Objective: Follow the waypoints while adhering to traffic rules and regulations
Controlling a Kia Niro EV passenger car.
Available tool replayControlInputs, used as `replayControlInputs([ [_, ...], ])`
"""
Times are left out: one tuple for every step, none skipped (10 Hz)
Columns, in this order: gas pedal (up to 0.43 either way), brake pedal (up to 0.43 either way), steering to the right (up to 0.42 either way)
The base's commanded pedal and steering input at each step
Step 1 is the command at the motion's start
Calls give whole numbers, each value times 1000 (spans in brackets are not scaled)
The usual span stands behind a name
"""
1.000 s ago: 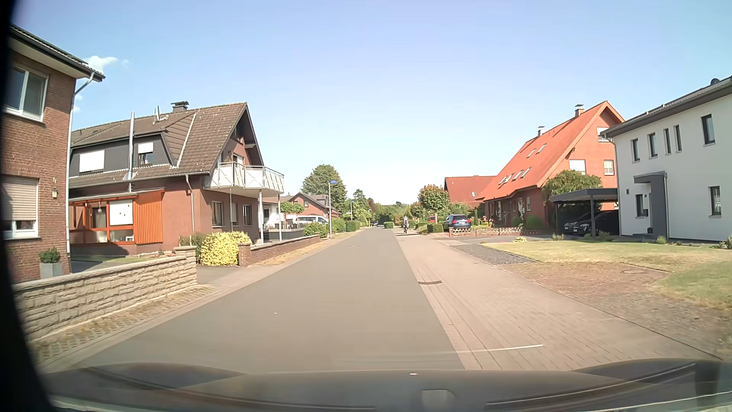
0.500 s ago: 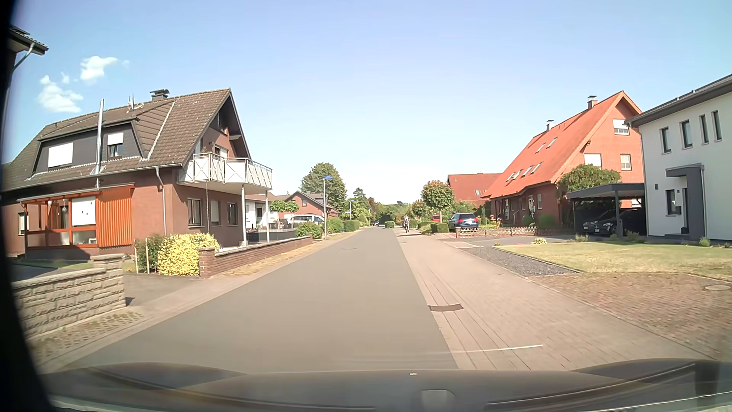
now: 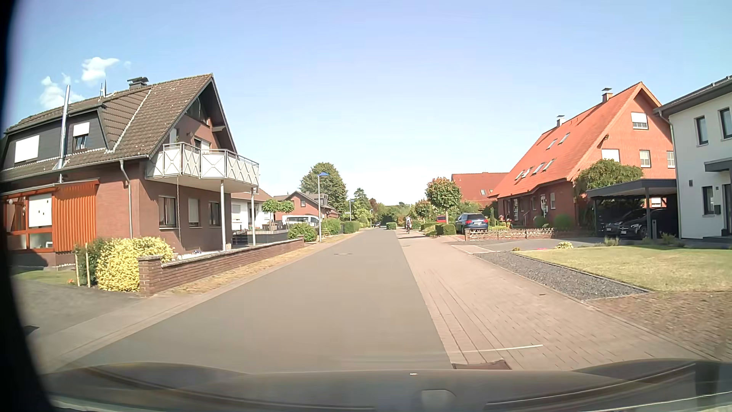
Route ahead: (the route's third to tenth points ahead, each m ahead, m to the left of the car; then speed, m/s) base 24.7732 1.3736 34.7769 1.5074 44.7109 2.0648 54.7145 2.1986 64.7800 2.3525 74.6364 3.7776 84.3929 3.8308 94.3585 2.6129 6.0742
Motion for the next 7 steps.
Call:
replayControlInputs([
  [0, 6, 0],
  [0, 6, 0],
  [0, 6, 0],
  [0, 6, 0],
  [0, 6, 2],
  [0, 6, 3],
  [0, 24, 8],
])
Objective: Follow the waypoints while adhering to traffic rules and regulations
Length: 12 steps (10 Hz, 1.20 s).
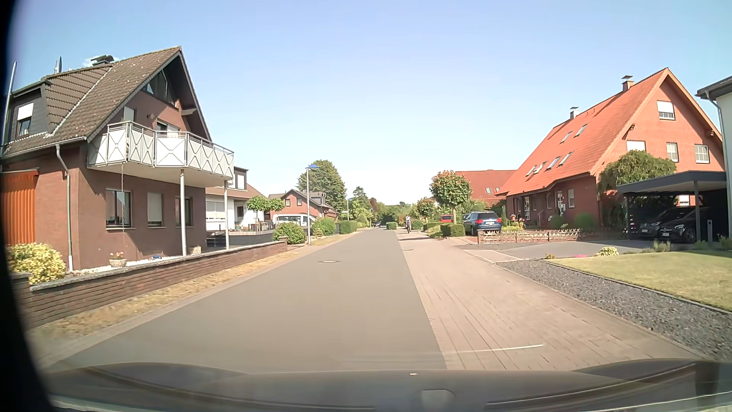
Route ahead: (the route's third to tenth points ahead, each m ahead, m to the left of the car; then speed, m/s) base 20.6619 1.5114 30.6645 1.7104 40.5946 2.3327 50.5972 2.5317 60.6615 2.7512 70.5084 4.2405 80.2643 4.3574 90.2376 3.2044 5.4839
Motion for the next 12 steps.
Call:
replayControlInputs([
  [0, 43, 9],
  [0, 73, 9],
  [0, 85, 9],
  [0, 110, 9],
  [0, 128, 9],
  [0, 152, 9],
  [0, 159, 9],
  [0, 165, 10],
  [0, 177, 10],
  [0, 183, 9],
  [0, 189, 9],
  [0, 183, 9],
])
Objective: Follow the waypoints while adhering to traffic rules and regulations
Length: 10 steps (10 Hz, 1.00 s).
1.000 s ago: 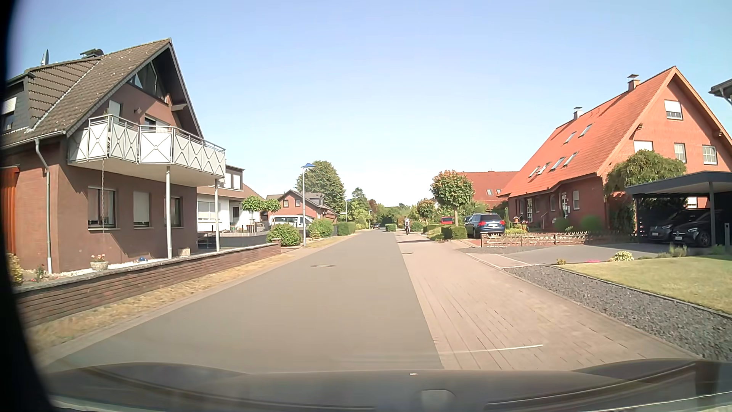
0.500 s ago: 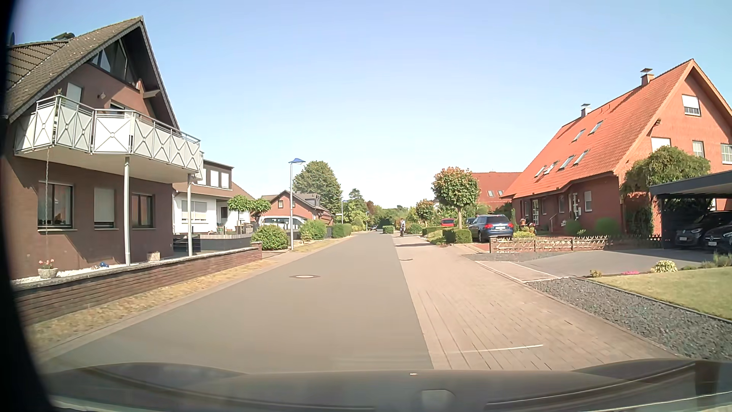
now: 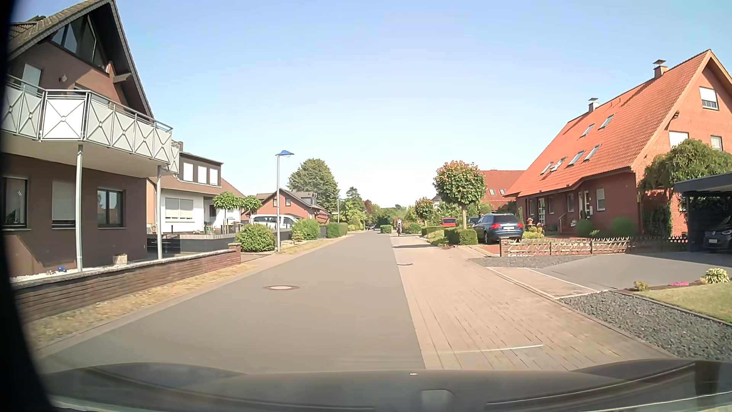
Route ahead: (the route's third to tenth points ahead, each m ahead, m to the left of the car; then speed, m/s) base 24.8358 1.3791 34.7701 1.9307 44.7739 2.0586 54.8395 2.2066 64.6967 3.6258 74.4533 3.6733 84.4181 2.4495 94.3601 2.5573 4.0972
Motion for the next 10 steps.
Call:
replayControlInputs([
  [0, 183, 9],
  [0, 183, 9],
  [0, 183, 9],
  [0, 183, 9],
  [0, 189, 8],
  [0, 189, 7],
  [0, 189, 7],
  [0, 189, 7],
  [0, 189, 5],
  [0, 189, 2],
])
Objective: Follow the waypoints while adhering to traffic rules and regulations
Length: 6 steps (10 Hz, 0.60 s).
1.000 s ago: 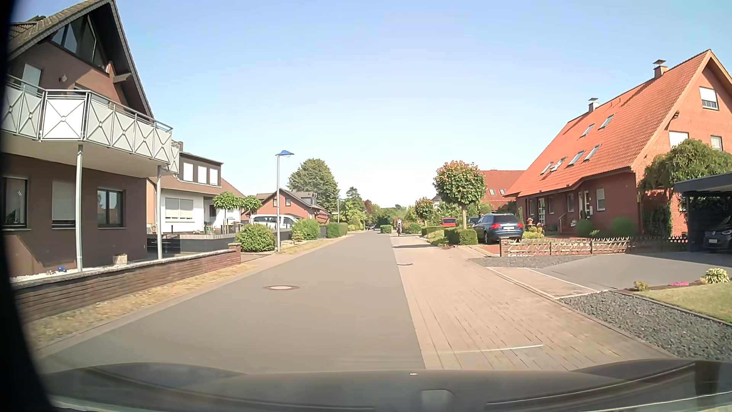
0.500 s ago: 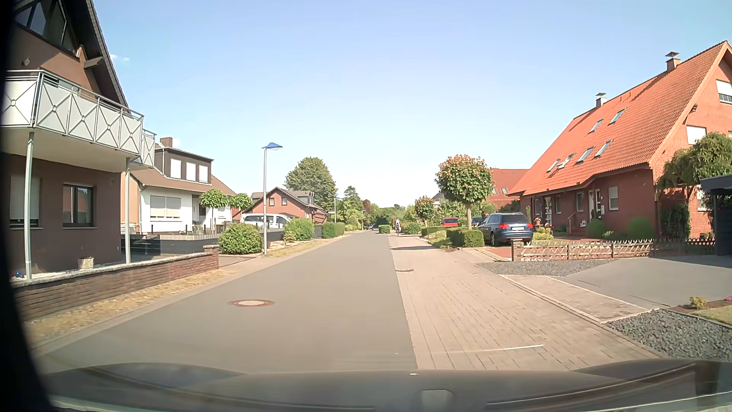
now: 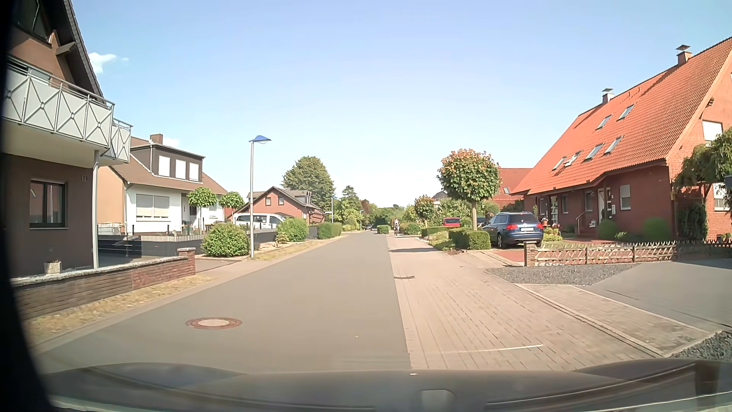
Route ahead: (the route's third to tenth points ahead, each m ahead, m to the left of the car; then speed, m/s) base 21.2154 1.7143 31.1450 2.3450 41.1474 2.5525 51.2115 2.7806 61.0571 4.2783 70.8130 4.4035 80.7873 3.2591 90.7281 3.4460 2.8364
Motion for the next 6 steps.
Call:
replayControlInputs([
  [0, 189, 1],
  [0, 183, 1],
  [0, 177, 2],
  [0, 183, 0],
  [0, 177, -3],
  [0, 177, -10],
])
